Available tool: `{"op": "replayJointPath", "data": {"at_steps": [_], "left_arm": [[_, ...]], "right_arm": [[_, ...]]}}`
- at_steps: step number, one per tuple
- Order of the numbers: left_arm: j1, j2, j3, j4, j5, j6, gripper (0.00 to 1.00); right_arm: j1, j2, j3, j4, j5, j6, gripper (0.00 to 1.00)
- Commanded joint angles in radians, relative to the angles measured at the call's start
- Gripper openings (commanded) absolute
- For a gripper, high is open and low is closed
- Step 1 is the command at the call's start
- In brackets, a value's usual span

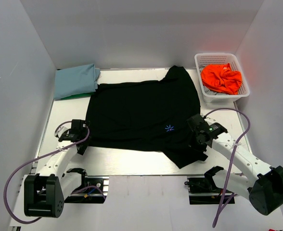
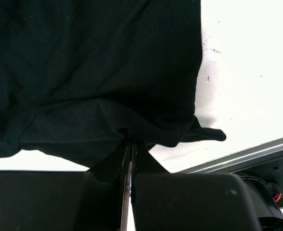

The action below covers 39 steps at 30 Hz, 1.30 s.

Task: Fold and stack the t-shirts
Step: Flatten out the tshirt

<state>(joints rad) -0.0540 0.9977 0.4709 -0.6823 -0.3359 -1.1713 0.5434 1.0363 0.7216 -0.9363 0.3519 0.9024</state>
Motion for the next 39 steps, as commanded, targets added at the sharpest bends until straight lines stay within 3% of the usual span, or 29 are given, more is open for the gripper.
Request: {"op": "replayJointPath", "data": {"at_steps": [1, 4, 6, 8, 9, 12, 17, 23, 30, 35, 39], "left_arm": [[0.006, 0.022, -0.017, 0.085, 0.001, 0.036, 0.65], [0.006, 0.089, -0.029, 0.147, 0.023, 0.059, 0.64], [0.006, 0.128, -0.029, 0.164, 0.035, 0.059, 0.55], [0.006, 0.174, -0.015, 0.153, 0.049, 0.059, 0.12], [0.006, 0.185, 0.004, 0.130, 0.058, 0.059, 0.00], [-0.004, 0.185, 0.058, 0.093, 0.069, 0.082, 0.00], [-0.004, -0.009, 0.162, 0.064, -0.006, 0.105, 0.00], [-0.004, -0.200, 0.257, 0.281, 0.103, 0.193, 0.00], [-0.004, -0.200, 0.478, 0.251, 0.066, 0.193, 0.00], [-0.004, -0.180, 0.641, 0.334, 0.066, 0.232, 0.00], [-0.004, -0.110, 0.874, 0.334, 0.052, 0.300, 0.00]], "right_arm": [[-0.011, 0.002, -0.013, 0.021, -0.011, -0.017, 0.00], [-0.014, 0.001, -0.016, 0.031, -0.019, -0.022, 0.00], [-0.019, -0.010, -0.016, 0.039, -0.022, -0.026, 0.00], [-0.023, -0.019, -0.011, 0.034, -0.024, -0.026, 0.00], [-0.025, -0.024, -0.010, 0.030, -0.022, -0.025, 0.00], [-0.033, -0.053, 0.042, 0.028, -0.004, -0.051, 0.00], [-0.045, -0.104, 0.243, 0.037, 0.119, -0.126, 0.00], [-0.045, -0.143, 0.366, 0.129, 0.228, -0.171, 0.00], [-0.046, -0.229, 0.515, 0.229, 0.334, -0.226, 0.00], [-0.043, -0.248, 0.714, 0.358, 0.380, -0.376, 0.00], [-0.040, -0.223, 0.883, 0.456, 0.403, -0.546, 0.00]]}}
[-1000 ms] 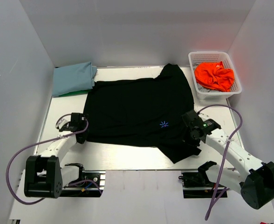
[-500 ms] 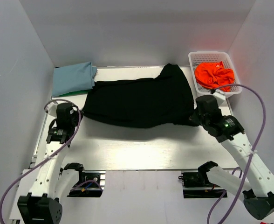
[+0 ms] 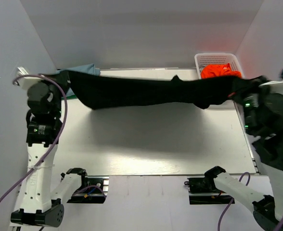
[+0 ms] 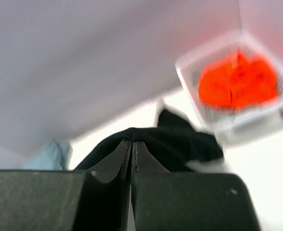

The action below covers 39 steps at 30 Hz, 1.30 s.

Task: Fold and stack the t-shirts
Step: Flatten out the tshirt

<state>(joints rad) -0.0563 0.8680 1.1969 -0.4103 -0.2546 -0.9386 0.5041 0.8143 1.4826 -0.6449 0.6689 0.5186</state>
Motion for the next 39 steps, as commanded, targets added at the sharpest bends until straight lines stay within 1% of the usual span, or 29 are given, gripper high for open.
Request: {"op": "replayJointPath", "data": {"at_steps": [1, 2, 3, 4, 5, 6, 7, 8, 11, 13, 18, 21, 24, 25, 26, 27, 28, 29, 30, 31, 32, 33, 34, 35, 36, 37, 38, 39], "left_arm": [[0.007, 0.031, 0.185, 0.062, -0.043, 0.076, 0.00], [0.007, 0.041, 0.220, 0.062, -0.055, 0.101, 0.00], [0.007, 0.051, 0.295, 0.042, -0.055, 0.112, 0.00], [0.007, 0.063, 0.332, 0.042, -0.055, 0.124, 0.00], [0.007, 0.063, 0.399, 0.031, -0.055, 0.162, 0.00], [0.007, 0.063, 0.432, 0.021, -0.055, 0.175, 0.00], [0.007, 0.063, 0.466, 0.008, -0.081, 0.184, 0.00], [0.007, 0.063, 0.528, 0.008, -0.081, 0.214, 0.00], [0.007, 0.063, 0.625, -0.034, -0.091, 0.253, 0.00], [0.007, 0.052, 0.689, -0.048, -0.091, 0.265, 0.00], [0.007, 0.042, 0.745, -0.058, -0.081, 0.304, 0.00], [0.007, 0.042, 0.745, -0.058, -0.072, 0.304, 0.00], [0.007, 0.092, 0.718, -0.058, -0.072, 0.304, 0.00], [0.007, 0.107, 0.696, -0.058, -0.072, 0.304, 0.00], [0.007, 0.124, 0.684, -0.047, -0.072, 0.313, 0.00], [0.007, 0.165, 0.673, -0.047, -0.087, 0.313, 0.00], [0.007, 0.186, 0.634, -0.027, -0.109, 0.322, 0.00], [0.007, 0.204, 0.604, -0.009, -0.123, 0.322, 0.00], [0.007, 0.225, 0.577, 0.004, -0.139, 0.322, 0.00], [0.007, 0.270, 0.522, 0.019, -0.152, 0.343, 0.00], [0.007, 0.294, 0.486, 0.065, -0.166, 0.343, 0.00], [0.007, 0.321, 0.408, 0.092, -0.166, 0.343, 0.00], [0.007, 0.345, 0.364, 0.135, -0.141, 0.369, 0.00], [0.007, 0.409, 0.328, 0.192, -0.141, 0.370, 0.00], [-0.002, 0.446, 0.263, 0.218, -0.141, 0.370, 0.00], [-0.002, 0.485, 0.225, 0.253, -0.141, 0.370, 0.00], [-0.002, 0.524, 0.192, 0.316, -0.141, 0.360, 0.00], [-0.002, 0.614, 0.147, 0.343, -0.129, 0.360, 0.00]], "right_arm": [[-0.001, 0.014, 0.228, 0.166, 0.090, -0.178, 0.00], [-0.002, 0.022, 0.261, 0.174, 0.095, -0.195, 0.00], [-0.003, 0.037, 0.292, 0.180, 0.103, -0.239, 0.00], [0.001, 0.039, 0.361, 0.200, 0.103, -0.258, 0.00], [0.001, 0.042, 0.384, 0.223, 0.092, -0.285, 0.00], [0.002, 0.043, 0.404, 0.229, 0.089, -0.316, 0.00], [0.004, 0.052, 0.479, 0.232, 0.089, -0.330, 0.00], [0.002, 0.054, 0.499, 0.235, 0.089, -0.350, 0.00], [0.004, 0.046, 0.550, 0.278, 0.063, -0.410, 0.00], [0.005, 0.043, 0.568, 0.297, 0.017, -0.434, 0.00], [0.004, 0.062, 0.608, 0.329, -0.008, -0.469, 0.00], [0.004, 0.083, 0.598, 0.405, 0.014, -0.514, 0.00], [0.007, 0.135, 0.536, 0.484, 0.038, -0.591, 0.00], [0.007, 0.149, 0.524, 0.497, 0.046, -0.639, 0.00], [0.005, 0.176, 0.507, 0.537, 0.085, -0.660, 0.00], [0.005, 0.215, 0.449, 0.586, 0.106, -0.676, 0.00], [0.004, 0.251, 0.423, 0.614, 0.147, -0.736, 0.00], [0.001, 0.270, 0.395, 0.693, 0.193, -0.759, 0.00], [-0.001, 0.310, 0.295, 0.776, 0.230, -0.781, 0.00], [-0.007, 0.353, 0.257, 0.856, 0.242, -0.820, 0.00], [-0.009, 0.373, 0.187, 0.891, 0.245, -0.854, 0.00], [-0.025, 0.440, 0.132, 0.921, 0.256, -0.858, 0.00], [-0.032, 0.466, 0.108, 0.973, 0.253, -0.858, 0.00], [-0.041, 0.491, 0.069, 0.976, 0.241, -0.812, 0.00], [-0.048, 0.561, 0.056, 0.976, 0.223, -0.793, 0.00], [-0.077, 0.589, 0.029, 0.966, 0.212, -0.780, 0.00], [-0.088, 0.609, 0.019, 0.961, 0.184, -0.722, 0.00], [-0.114, 0.659, 0.016, 0.937, 0.169, -0.694, 0.00]]}}
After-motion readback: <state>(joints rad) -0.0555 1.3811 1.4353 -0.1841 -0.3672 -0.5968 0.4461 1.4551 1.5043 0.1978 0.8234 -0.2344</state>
